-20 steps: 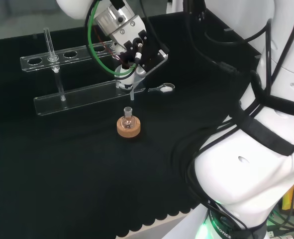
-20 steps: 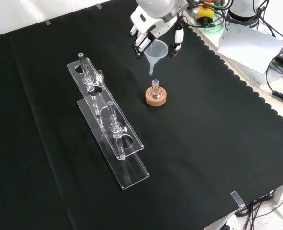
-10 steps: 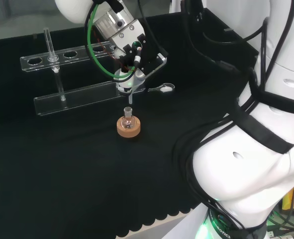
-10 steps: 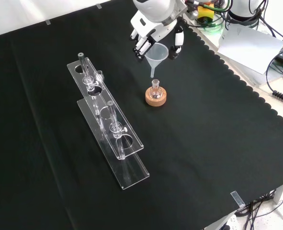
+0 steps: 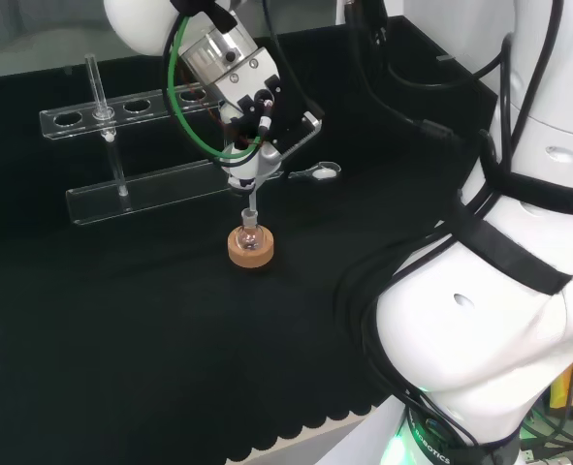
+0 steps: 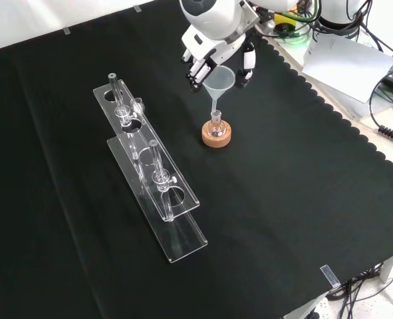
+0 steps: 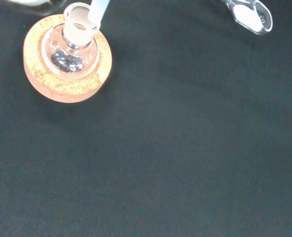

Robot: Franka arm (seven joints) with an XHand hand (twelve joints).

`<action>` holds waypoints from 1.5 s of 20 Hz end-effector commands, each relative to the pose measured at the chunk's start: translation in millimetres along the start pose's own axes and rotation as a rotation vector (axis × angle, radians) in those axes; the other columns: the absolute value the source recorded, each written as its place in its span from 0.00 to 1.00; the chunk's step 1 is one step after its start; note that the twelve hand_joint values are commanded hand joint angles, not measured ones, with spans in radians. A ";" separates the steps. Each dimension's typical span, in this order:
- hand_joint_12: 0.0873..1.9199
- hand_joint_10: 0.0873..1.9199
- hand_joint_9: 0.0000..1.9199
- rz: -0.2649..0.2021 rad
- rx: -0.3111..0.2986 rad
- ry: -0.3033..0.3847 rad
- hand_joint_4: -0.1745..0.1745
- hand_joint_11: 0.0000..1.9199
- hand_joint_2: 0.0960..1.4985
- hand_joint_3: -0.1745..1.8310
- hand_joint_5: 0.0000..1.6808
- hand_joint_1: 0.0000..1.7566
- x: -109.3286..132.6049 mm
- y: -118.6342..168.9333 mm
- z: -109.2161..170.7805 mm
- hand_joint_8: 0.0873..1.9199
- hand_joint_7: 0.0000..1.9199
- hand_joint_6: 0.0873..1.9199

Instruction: Place the funnel on the round-bottom flask.

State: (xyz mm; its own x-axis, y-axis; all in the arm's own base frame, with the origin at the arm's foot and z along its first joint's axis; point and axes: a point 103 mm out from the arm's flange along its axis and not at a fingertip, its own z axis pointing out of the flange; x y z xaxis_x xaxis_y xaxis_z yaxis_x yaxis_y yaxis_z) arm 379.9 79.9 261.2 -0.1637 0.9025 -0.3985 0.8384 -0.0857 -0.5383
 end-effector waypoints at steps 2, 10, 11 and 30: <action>0.67 0.20 0.50 0.000 0.006 -0.004 0.45 0.30 0.47 0.42 0.38 0.45 2.7 1.0 -1.1 0.30 0.32 0.33; 0.67 0.20 0.50 -0.009 0.012 -0.002 0.45 0.30 0.47 0.42 0.38 0.45 6.2 5.8 1.6 0.30 0.32 0.33; 0.67 0.20 0.50 -0.011 0.013 -0.004 0.45 0.30 0.47 0.42 0.38 0.45 6.5 6.3 2.0 0.30 0.32 0.33; 0.67 0.20 0.50 -0.023 0.043 0.001 0.45 0.30 0.47 0.42 0.38 0.45 11.1 24.1 16.3 0.30 0.32 0.33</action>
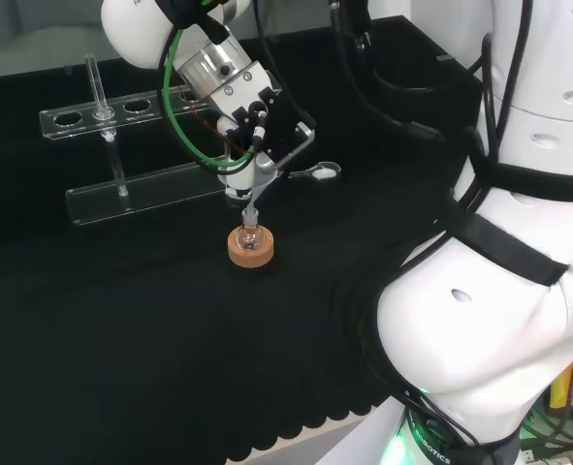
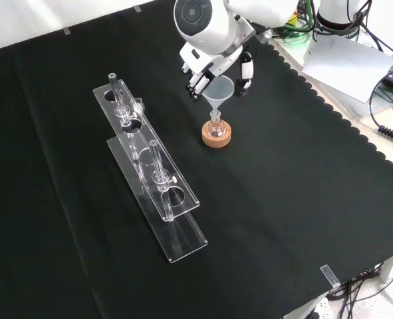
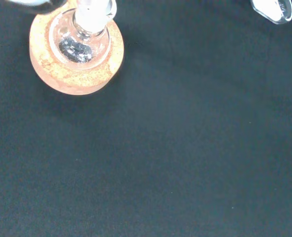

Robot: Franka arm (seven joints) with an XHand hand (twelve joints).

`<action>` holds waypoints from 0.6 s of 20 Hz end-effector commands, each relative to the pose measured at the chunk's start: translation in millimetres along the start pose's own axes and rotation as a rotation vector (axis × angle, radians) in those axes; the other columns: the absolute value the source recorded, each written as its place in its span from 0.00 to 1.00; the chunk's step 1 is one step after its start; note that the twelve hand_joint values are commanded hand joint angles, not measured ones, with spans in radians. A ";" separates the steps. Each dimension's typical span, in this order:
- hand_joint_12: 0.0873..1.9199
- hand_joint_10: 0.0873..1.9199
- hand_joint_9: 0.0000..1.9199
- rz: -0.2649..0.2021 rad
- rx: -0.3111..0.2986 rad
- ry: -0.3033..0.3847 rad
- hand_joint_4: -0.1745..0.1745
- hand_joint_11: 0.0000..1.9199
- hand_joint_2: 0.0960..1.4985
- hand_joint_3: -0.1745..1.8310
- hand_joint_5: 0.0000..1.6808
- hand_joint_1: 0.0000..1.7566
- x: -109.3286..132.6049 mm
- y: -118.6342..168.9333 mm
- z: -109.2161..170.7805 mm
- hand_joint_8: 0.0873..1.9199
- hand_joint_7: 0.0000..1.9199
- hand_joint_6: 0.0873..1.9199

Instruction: Place the funnel on the round-bottom flask.

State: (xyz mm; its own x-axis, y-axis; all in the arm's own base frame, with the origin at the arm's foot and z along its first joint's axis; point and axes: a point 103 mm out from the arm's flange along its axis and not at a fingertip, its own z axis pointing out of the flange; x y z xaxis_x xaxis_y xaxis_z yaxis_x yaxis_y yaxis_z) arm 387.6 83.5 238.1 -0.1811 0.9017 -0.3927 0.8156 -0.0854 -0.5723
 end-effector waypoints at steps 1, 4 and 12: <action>0.67 0.20 0.50 -0.006 0.006 0.008 0.45 0.30 0.47 0.42 0.38 0.45 -0.3 6.5 5.1 0.30 0.32 0.33; 0.67 0.20 0.50 -0.006 0.006 0.004 0.45 0.30 0.47 0.42 0.38 0.45 0.7 6.7 4.7 0.30 0.32 0.33; 0.67 0.20 0.50 -0.010 0.014 0.000 0.45 0.30 0.47 0.42 0.38 0.45 2.7 10.8 6.6 0.30 0.32 0.33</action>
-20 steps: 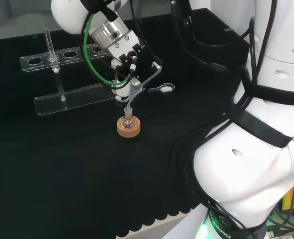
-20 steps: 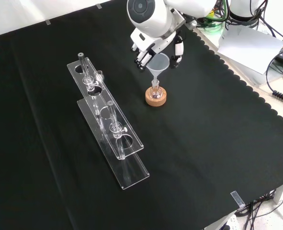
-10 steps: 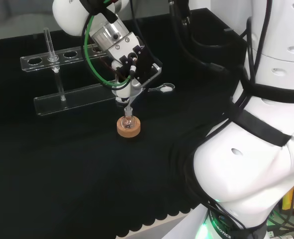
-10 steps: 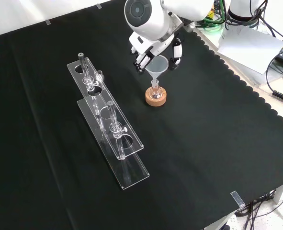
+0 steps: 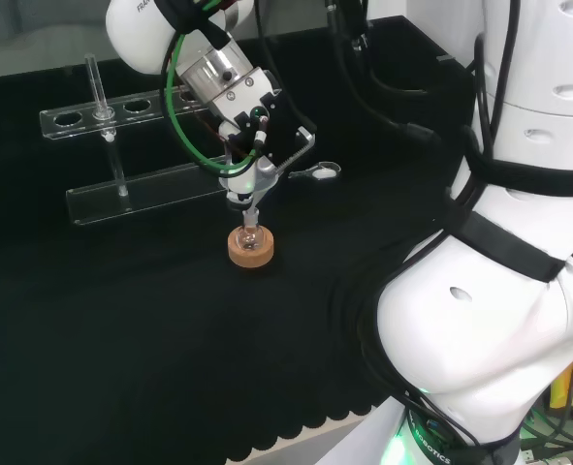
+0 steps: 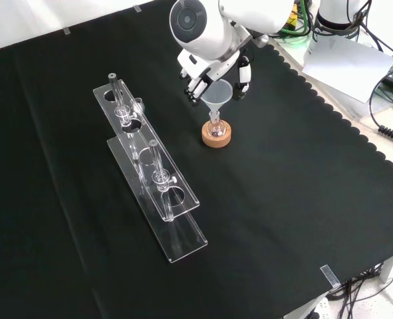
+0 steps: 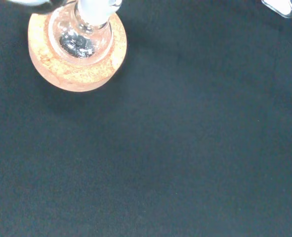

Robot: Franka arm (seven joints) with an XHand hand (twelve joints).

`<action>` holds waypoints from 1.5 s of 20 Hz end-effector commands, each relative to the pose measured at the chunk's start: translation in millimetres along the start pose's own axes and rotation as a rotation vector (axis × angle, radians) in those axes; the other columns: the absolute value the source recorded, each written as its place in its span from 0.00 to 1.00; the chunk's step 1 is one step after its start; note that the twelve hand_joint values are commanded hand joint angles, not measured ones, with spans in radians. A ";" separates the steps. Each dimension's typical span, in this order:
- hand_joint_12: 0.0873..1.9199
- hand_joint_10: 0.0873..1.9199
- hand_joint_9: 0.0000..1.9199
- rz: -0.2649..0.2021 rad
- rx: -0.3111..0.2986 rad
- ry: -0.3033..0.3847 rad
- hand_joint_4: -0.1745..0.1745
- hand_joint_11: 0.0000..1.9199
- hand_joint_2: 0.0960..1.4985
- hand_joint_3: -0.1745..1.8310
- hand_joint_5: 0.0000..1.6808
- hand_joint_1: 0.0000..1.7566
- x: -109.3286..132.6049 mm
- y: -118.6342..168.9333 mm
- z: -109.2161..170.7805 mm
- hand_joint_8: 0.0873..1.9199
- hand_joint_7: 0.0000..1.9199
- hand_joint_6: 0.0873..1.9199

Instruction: Place the funnel on the round-bottom flask.

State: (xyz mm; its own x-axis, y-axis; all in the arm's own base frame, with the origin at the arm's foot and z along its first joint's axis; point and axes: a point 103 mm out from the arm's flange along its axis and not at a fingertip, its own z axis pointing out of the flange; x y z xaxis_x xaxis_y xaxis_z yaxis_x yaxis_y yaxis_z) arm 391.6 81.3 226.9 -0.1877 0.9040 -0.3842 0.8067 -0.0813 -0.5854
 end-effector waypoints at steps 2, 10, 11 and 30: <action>0.67 0.20 0.50 0.000 0.005 -0.004 0.45 0.30 0.47 0.42 0.38 0.45 1.3 1.5 -0.1 0.30 0.32 0.33; 0.67 0.19 0.49 0.002 0.028 0.001 0.43 0.29 0.47 0.42 0.36 0.45 1.0 6.1 3.1 0.30 0.30 0.33; 0.67 0.20 0.48 0.002 0.032 0.000 0.42 0.29 0.46 0.42 0.35 0.44 0.8 6.1 3.8 0.30 0.30 0.32; 0.71 0.28 0.38 -0.014 0.060 0.002 0.32 0.23 0.42 0.40 0.24 0.40 2.2 -4.3 -3.0 0.35 0.19 0.06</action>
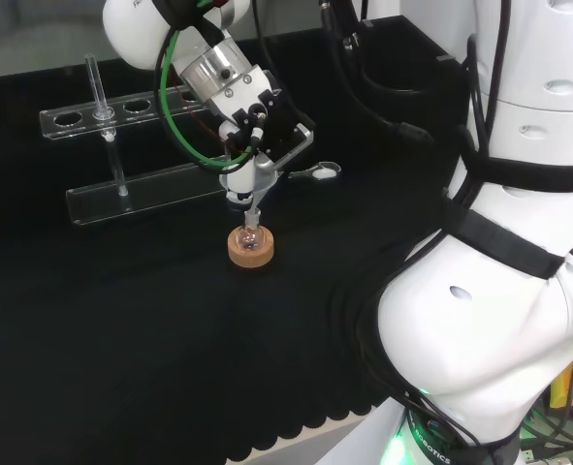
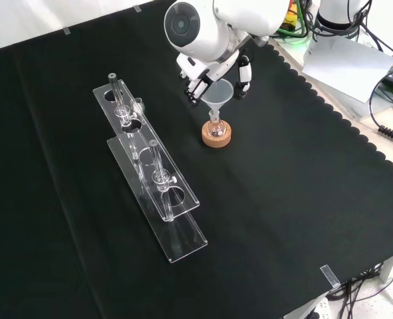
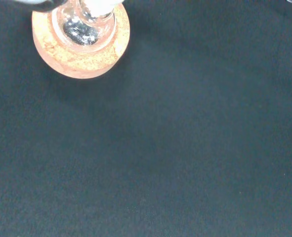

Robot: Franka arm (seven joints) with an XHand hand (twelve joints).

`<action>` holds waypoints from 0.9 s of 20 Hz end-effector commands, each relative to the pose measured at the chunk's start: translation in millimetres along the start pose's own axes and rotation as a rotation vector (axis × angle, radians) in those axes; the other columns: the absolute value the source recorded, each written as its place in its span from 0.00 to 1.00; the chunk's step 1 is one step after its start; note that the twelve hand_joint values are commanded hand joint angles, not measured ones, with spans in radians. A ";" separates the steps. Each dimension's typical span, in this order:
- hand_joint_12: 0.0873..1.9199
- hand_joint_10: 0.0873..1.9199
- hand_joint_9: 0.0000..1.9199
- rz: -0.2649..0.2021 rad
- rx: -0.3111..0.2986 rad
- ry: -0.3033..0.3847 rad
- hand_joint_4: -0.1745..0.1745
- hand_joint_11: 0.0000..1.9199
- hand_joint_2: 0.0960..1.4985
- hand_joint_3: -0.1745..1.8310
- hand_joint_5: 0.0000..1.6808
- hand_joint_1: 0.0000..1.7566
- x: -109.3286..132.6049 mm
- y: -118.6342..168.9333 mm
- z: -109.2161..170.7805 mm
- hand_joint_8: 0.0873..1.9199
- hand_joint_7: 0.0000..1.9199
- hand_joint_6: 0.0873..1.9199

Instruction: Place the funnel on the round-bottom flask.

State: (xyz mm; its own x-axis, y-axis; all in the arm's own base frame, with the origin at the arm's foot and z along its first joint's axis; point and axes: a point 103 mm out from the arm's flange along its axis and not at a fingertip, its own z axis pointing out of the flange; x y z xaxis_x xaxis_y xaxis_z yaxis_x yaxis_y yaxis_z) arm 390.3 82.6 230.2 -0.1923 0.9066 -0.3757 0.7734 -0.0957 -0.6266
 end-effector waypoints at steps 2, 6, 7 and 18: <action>0.71 0.28 0.38 -0.006 0.008 -0.006 0.32 0.23 0.41 0.40 0.24 0.40 2.8 -1.2 -1.0 0.35 0.19 0.05; 0.72 0.28 0.36 0.006 0.020 -0.023 0.32 0.22 0.41 0.39 0.22 0.39 5.4 -1.4 -2.2 0.34 0.17 0.03; 0.72 0.28 0.36 0.010 0.019 -0.027 0.33 0.21 0.41 0.39 0.22 0.38 6.3 -1.7 -2.9 0.34 0.16 0.03; 0.73 0.30 0.29 0.014 0.018 -0.029 0.32 0.16 0.40 0.37 0.17 0.37 5.7 -3.4 -3.8 0.33 0.08 0.00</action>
State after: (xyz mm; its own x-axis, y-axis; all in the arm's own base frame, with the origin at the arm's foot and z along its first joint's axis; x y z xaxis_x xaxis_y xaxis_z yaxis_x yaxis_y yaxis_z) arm 389.1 89.7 232.7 -0.2000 0.8921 -0.4051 0.7640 -0.1169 -0.6346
